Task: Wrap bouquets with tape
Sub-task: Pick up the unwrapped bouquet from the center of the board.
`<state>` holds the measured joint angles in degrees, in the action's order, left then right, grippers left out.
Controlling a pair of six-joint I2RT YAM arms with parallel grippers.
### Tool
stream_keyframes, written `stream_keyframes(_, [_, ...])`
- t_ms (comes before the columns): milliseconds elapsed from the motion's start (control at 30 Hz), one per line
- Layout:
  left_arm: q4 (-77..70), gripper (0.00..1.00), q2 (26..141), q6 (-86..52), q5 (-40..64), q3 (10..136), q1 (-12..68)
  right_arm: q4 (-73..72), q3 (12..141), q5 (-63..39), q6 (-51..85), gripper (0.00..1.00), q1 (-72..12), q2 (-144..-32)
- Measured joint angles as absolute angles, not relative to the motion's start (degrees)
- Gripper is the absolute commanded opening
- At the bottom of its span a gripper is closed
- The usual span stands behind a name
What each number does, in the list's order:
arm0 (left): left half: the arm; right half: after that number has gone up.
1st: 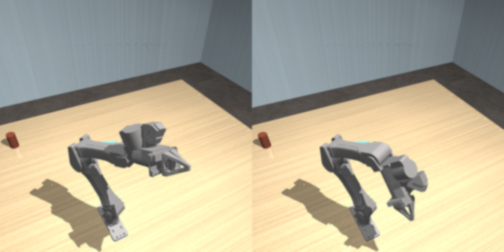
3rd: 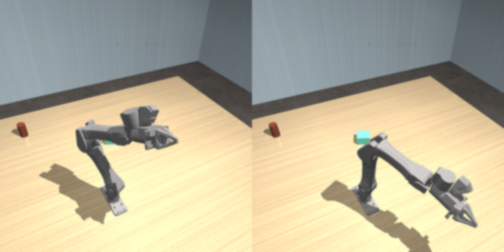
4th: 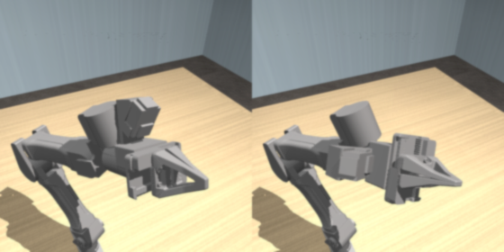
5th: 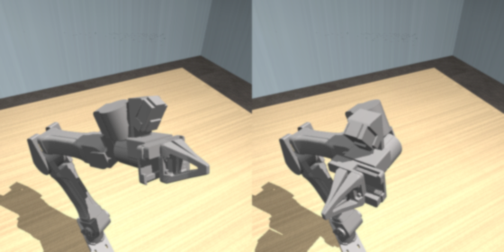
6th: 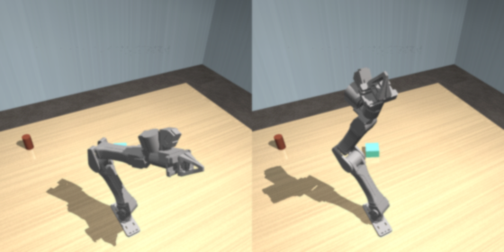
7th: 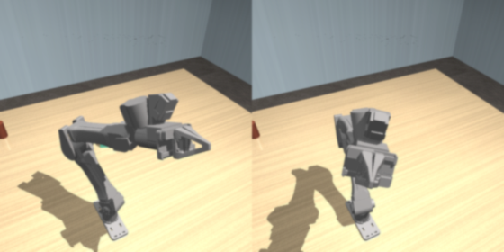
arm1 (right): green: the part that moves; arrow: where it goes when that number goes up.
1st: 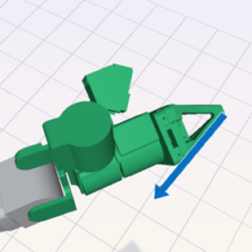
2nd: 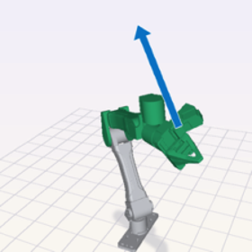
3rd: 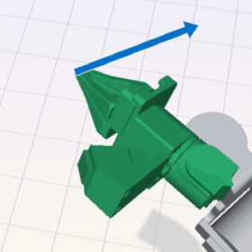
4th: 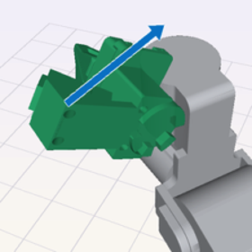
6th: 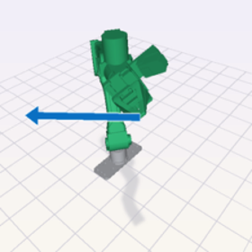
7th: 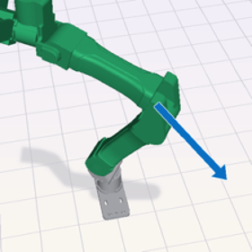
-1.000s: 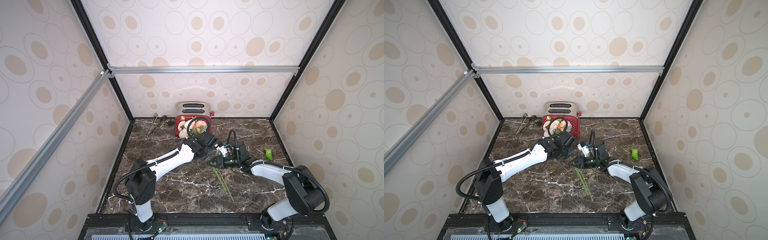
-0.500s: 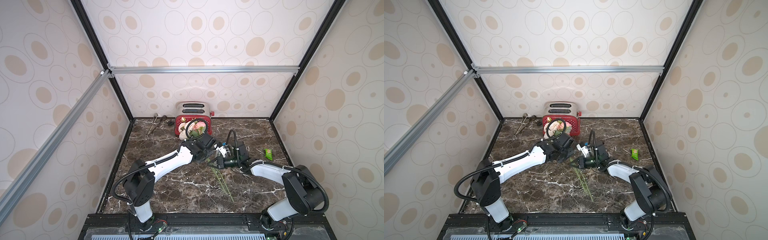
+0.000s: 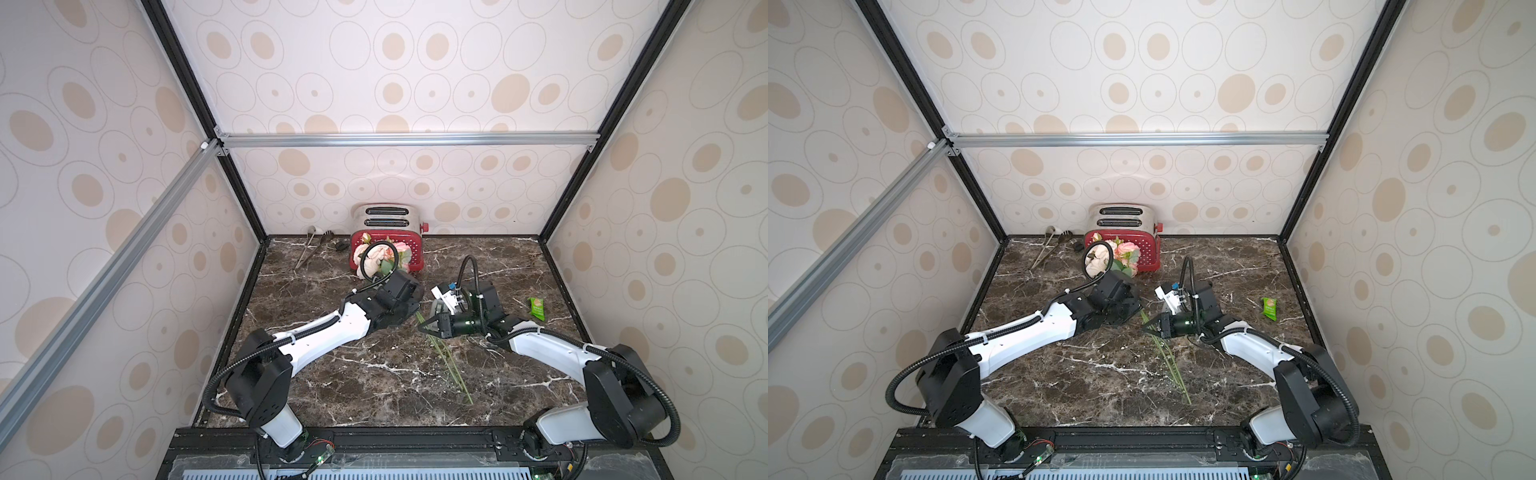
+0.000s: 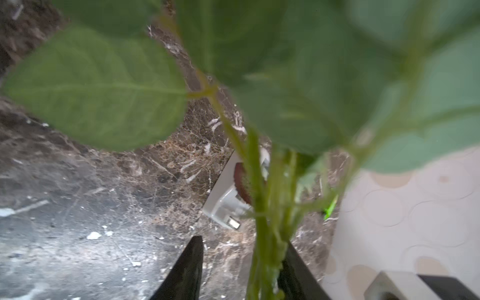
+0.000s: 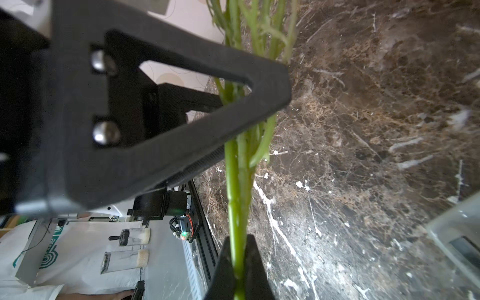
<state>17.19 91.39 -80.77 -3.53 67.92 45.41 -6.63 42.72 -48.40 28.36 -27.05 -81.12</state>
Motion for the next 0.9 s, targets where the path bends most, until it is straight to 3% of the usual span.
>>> stream_keyframes(67, [14.09,0.49,90.61,-80.77,-3.01,66.06,45.34,-6.57,43.11,-48.51,28.29,0.00,-27.05,-81.12])
stream_keyframes(133, [10.57,0.41,90.32,-80.77,-2.46,64.23,45.34,-6.66,43.20,-48.95,28.36,0.00,-27.05,-81.12])
stream_keyframes(300, [3.46,0.33,90.21,-80.55,-1.34,60.62,45.36,-6.63,43.20,-49.78,28.56,0.00,-27.05,-81.32])
stream_keyframes(467, [-2.11,0.01,89.43,-79.66,-0.86,58.33,45.34,-6.52,43.29,-50.26,28.64,0.00,-27.05,-81.36])
stream_keyframes(600, [-4.12,0.00,89.34,-79.70,-0.47,57.52,45.32,-6.63,43.31,-50.17,28.42,0.00,-26.94,-81.38])
stream_keyframes(633, [-4.56,0.00,89.30,-79.70,-0.49,57.25,45.32,-6.59,43.31,-50.15,28.40,0.02,-26.92,-81.41])
stream_keyframes(700, [-5.23,0.00,89.06,-79.75,-0.58,56.64,45.32,-6.28,43.31,-50.09,28.38,0.25,-26.74,-81.41])
stream_keyframes(733, [-5.41,0.00,88.86,-79.75,-0.67,56.38,45.32,-6.00,43.35,-50.22,28.27,0.30,-26.68,-81.41])
stream_keyframes(900, [-6.76,0.00,87.42,-81.78,-3.29,53.41,45.36,-5.08,43.66,-48.45,29.61,0.43,-24.86,-80.20])
